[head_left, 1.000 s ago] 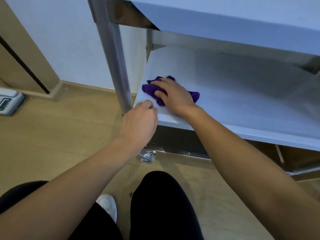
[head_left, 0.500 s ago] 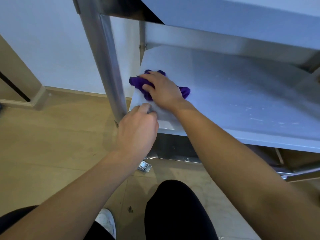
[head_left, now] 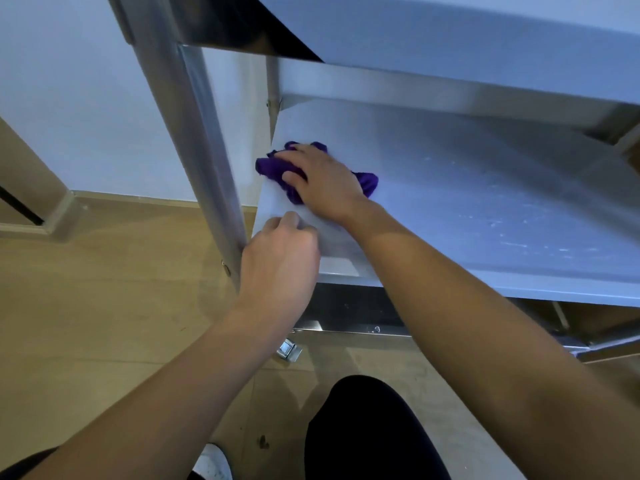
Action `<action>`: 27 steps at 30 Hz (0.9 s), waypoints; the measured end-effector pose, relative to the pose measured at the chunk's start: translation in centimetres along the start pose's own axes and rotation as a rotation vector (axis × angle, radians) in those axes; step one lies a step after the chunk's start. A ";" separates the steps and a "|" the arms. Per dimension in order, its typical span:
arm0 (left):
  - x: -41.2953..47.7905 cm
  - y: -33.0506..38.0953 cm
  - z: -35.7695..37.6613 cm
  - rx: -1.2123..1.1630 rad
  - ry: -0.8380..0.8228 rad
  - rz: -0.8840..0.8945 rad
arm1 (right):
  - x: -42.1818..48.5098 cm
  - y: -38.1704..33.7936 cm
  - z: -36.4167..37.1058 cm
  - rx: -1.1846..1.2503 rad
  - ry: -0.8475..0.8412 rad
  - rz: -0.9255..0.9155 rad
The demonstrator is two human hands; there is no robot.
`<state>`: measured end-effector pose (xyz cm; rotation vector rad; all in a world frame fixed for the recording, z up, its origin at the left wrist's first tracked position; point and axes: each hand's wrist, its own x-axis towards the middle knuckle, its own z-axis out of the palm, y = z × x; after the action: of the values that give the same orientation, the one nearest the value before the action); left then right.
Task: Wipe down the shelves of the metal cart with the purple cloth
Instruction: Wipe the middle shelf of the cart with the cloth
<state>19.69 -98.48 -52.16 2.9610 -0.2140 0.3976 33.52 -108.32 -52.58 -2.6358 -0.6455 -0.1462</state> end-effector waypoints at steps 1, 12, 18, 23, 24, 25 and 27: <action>0.1 0.1 -0.1 -0.019 0.002 -0.008 | 0.0 0.5 -0.2 0.028 -0.005 -0.008; 0.5 -0.3 0.5 -0.056 0.036 -0.014 | 0.8 2.6 -1.4 -0.025 0.001 0.048; 1.0 -0.2 1.0 -0.036 0.027 0.002 | 0.4 2.7 -1.5 0.063 -0.052 -0.070; 1.1 -0.1 1.2 -0.016 -0.023 0.001 | 4.3 3.3 -0.3 0.070 0.058 0.066; 1.1 -0.1 1.1 -0.017 -0.027 -0.001 | 5.1 3.5 0.0 0.055 0.083 0.089; 1.2 -0.1 1.0 -0.021 -0.036 0.000 | 6.0 3.6 0.2 0.035 0.108 0.109; 1.2 -0.2 1.0 -0.034 -0.057 0.016 | 7.5 3.9 0.7 0.002 0.152 0.141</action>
<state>21.12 -98.63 -52.79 2.9415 -0.2489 0.3092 41.99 -108.01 -53.16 -2.6257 -0.4082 -0.2996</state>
